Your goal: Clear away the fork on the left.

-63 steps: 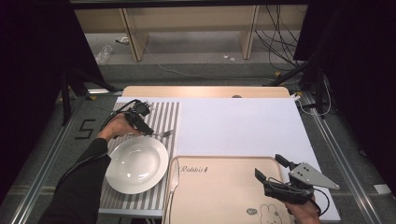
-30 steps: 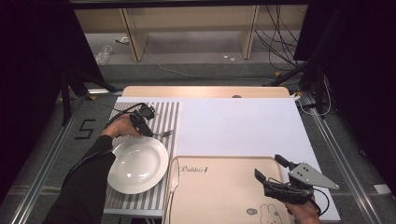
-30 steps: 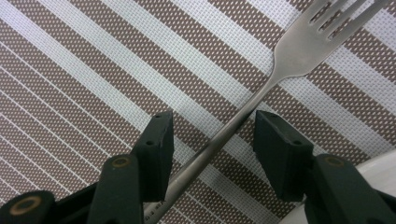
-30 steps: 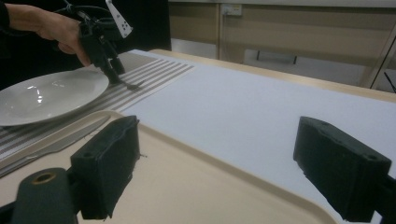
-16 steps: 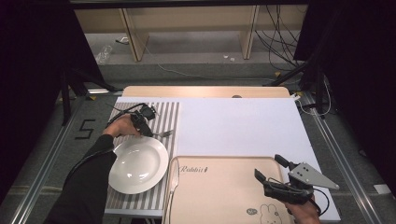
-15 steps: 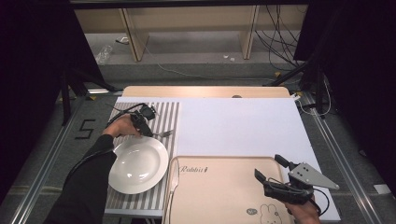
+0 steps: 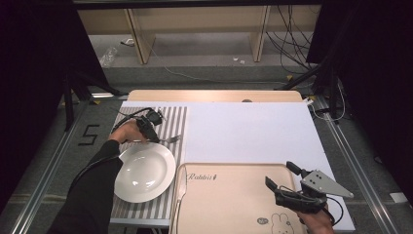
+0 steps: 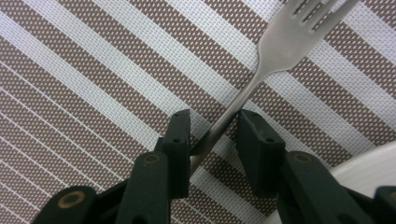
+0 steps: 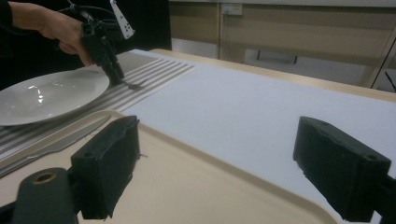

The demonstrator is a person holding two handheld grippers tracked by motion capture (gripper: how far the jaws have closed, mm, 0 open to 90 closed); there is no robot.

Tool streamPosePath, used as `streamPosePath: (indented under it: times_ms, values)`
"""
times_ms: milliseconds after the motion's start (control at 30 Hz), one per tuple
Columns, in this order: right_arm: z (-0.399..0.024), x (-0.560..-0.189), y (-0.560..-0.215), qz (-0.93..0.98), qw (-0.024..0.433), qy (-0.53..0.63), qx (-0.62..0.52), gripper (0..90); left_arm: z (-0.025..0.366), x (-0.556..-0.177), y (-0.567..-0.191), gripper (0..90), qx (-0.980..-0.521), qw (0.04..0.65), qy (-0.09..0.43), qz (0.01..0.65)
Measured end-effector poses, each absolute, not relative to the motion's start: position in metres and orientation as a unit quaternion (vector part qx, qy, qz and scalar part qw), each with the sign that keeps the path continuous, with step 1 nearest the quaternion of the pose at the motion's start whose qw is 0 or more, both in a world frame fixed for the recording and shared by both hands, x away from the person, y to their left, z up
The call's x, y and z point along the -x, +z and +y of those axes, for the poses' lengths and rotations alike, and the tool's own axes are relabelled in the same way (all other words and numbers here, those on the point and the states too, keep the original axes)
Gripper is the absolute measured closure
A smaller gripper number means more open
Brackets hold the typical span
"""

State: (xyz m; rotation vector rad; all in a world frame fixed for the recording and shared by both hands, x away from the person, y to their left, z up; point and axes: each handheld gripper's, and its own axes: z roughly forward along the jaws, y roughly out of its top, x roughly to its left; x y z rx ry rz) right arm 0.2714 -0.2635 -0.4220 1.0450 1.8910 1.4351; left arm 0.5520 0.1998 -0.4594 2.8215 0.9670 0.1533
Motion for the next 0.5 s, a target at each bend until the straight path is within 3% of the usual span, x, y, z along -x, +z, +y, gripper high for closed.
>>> streamPosePath:
  times_ms: [500]
  values:
    - [-0.2634, -0.2714, -0.4221, 0.703, 0.271, 0.532, -0.386, 15.4, 0.1964, -0.5491, -0.4592, 77.7, -0.95, 0.075, 0.046, 0.3]
